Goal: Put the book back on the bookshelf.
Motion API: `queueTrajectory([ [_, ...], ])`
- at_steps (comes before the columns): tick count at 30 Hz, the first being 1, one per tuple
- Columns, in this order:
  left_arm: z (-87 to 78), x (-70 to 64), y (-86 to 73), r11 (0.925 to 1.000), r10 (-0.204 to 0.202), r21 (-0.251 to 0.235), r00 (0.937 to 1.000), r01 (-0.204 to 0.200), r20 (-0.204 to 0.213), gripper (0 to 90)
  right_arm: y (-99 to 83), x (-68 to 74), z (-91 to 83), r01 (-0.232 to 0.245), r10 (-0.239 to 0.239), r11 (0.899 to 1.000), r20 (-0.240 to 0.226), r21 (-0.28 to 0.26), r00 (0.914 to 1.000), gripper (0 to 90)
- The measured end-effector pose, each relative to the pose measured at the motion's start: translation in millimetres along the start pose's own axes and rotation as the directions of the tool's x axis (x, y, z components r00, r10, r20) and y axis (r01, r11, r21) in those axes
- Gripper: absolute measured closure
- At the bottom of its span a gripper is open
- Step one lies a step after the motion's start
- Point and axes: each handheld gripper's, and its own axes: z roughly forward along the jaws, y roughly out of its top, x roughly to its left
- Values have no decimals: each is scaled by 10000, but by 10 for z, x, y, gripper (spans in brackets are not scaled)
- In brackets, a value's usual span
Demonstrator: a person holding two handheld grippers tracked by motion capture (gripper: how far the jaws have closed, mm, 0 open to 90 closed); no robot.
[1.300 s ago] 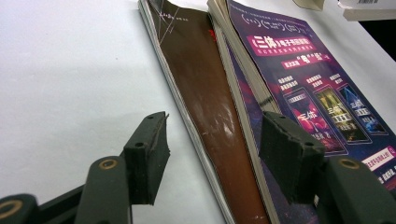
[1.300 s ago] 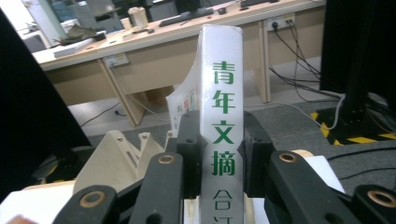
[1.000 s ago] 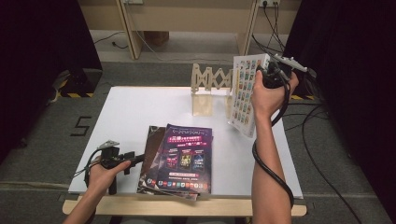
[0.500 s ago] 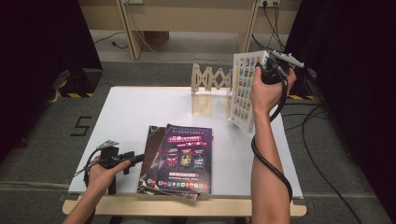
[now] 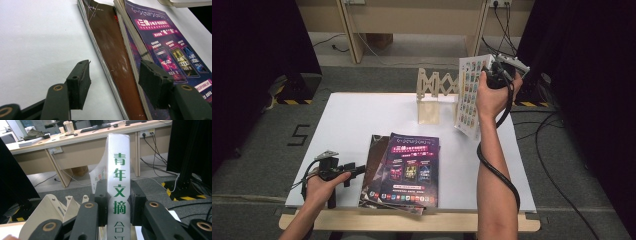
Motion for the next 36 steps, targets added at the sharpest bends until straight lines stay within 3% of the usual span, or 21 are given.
queueTrajectory([
  [10, 6, -16, -7, 10000, -7, -18, 10000, 7, 76, 413, -8, 1, 120, 129, -132, 9993, -90, -355, 9999, 740],
  [16, 5, -14, -8, 10000, 1, -24, 10000, -1, 74, 413, -118, -13, 190, 353, -365, 9977, -202, -574, 9991, 739],
  [28, 15, -29, -25, 10000, 29, 33, 10000, -29, 48, 413, -377, -26, -2, 821, -847, 9935, -290, -794, 9960, 715],
  [36, 33, -33, -36, 9999, 39, 96, 10000, -39, 53, 413, -607, -137, -167, 902, -921, 9917, -168, -920, 9956, 708],
])
